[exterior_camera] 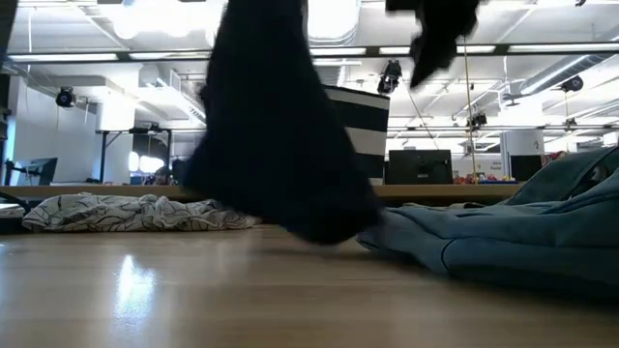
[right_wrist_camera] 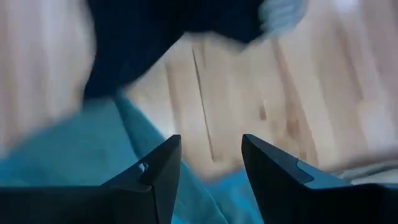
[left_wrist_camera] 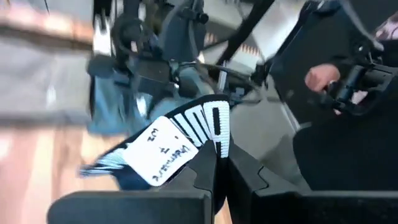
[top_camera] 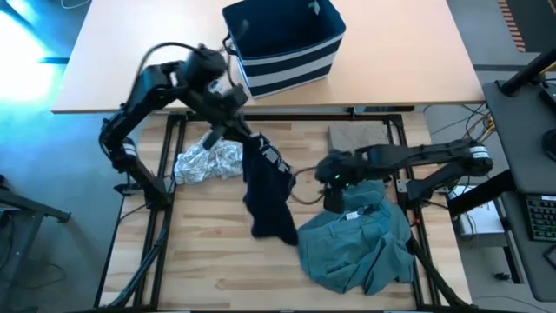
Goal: Fold Laundry from Bin
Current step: Fold the blue boxer
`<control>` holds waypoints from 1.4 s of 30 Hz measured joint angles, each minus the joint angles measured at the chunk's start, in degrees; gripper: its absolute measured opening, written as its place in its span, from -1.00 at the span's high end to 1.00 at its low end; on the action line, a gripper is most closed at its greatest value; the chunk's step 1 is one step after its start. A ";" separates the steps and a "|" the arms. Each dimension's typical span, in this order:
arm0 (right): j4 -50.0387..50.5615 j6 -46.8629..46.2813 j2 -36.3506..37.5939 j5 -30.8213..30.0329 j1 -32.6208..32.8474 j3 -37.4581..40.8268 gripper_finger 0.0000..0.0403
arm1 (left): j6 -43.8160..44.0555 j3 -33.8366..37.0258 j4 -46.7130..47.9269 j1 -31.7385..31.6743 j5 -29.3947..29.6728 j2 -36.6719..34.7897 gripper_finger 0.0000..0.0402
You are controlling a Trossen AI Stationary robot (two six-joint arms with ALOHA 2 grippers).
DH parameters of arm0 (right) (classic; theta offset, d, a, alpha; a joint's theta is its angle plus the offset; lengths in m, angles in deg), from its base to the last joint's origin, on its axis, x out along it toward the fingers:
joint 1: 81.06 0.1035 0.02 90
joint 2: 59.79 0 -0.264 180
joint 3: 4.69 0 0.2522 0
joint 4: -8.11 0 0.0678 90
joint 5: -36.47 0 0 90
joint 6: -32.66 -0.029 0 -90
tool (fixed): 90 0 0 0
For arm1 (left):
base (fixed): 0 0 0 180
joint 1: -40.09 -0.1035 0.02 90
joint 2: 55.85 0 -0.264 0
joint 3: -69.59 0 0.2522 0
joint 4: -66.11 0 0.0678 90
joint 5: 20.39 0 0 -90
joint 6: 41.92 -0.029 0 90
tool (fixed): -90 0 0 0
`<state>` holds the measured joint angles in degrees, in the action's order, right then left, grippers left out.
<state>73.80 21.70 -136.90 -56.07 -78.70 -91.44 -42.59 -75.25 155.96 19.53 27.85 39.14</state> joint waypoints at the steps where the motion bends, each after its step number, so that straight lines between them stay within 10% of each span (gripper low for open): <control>1: -0.38 1.18 -0.78 -0.19 -0.12 1.42 0.16 | -0.27 -0.05 1.71 0.36 0.15 0.67 1.00; 16: -25.39 22.52 -17.35 1.41 -3.74 5.35 -0.46 | 1.21 10.29 13.83 13.03 3.42 4.46 1.00; 33: -51.95 15.90 -31.77 26.40 -8.49 3.25 -0.37 | 36.57 51.63 2.34 31.77 11.07 -6.55 1.00; 42: -51.02 3.42 -40.42 26.41 -4.15 -7.37 -0.28 | 41.31 61.37 0.65 34.54 21.85 -12.77 1.00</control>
<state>22.78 25.12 -177.31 -29.66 -82.85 -98.81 -1.28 -13.88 156.61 54.07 49.70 26.37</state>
